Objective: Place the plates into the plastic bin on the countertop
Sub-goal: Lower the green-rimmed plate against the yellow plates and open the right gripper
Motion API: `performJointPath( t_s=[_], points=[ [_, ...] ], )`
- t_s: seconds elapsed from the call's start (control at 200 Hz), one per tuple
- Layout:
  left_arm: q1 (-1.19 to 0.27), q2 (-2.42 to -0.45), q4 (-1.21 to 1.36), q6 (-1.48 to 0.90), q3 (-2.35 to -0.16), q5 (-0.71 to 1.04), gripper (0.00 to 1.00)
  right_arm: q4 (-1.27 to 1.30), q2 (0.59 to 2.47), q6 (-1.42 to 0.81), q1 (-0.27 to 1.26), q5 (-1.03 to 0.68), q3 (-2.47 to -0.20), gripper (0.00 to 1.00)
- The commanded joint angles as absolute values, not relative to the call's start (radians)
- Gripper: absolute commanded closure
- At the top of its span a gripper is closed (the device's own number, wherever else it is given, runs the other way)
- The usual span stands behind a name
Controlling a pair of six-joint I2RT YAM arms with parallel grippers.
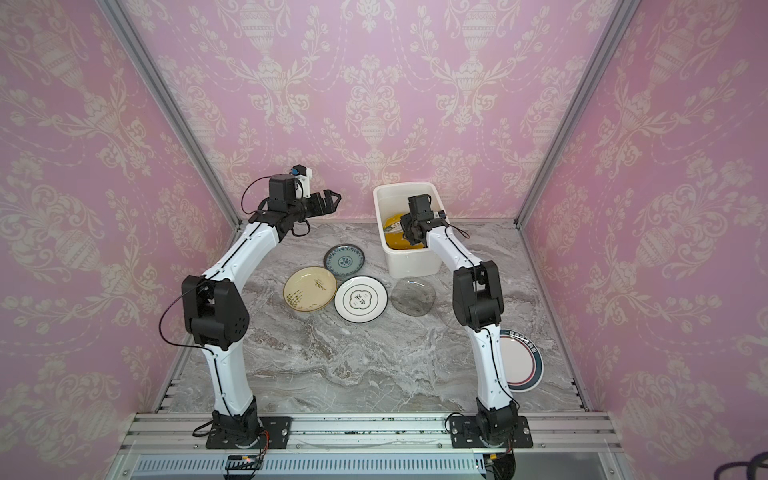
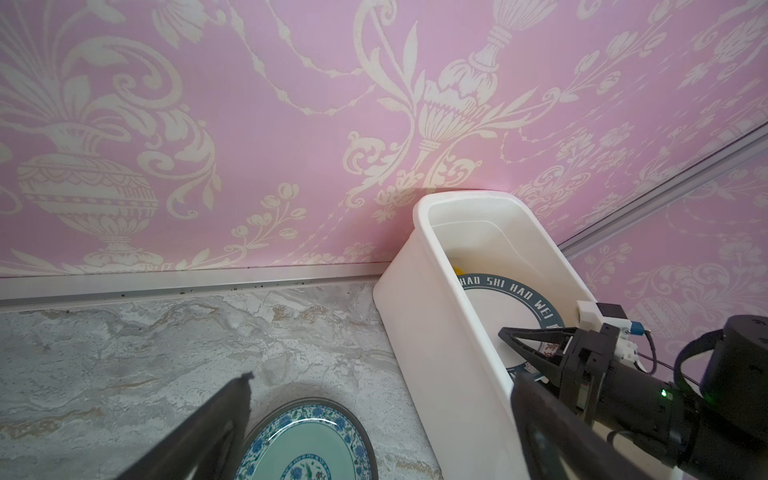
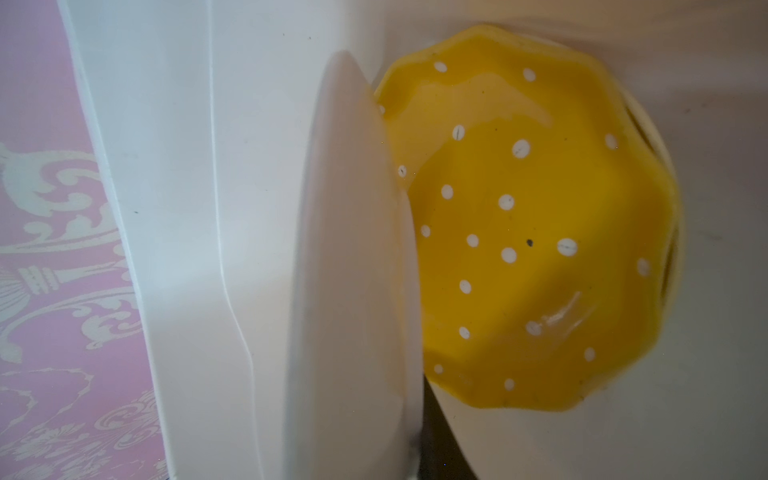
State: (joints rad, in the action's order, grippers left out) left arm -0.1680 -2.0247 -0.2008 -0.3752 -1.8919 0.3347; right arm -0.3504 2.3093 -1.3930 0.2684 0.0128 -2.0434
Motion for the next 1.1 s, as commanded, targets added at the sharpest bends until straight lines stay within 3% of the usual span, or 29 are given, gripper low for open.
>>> performJointPath(
  t_s=[0.0,0.285,0.715,1.096],
  points=[
    [-0.176,-2.045,-0.209,-0.374,-1.927,0.348,0.01,-0.397,2.352,-1.447,0.252,0.023,-2.063,0.75],
    [-0.177,-2.047,-0.209,-0.373,-1.924,0.344,0.01,-0.435,2.362,-1.475,0.252,0.003,-2.063,0.7],
    [-0.175,-2.052,-0.211,-0.373,-1.921,0.344,0.01,-0.517,2.398,-1.482,0.252,-0.014,-2.118,0.34],
    [-0.169,-2.066,-0.212,-0.38,-1.928,0.342,0.01,-0.587,2.494,-1.477,0.253,-0.035,-2.248,0.23]
  ],
)
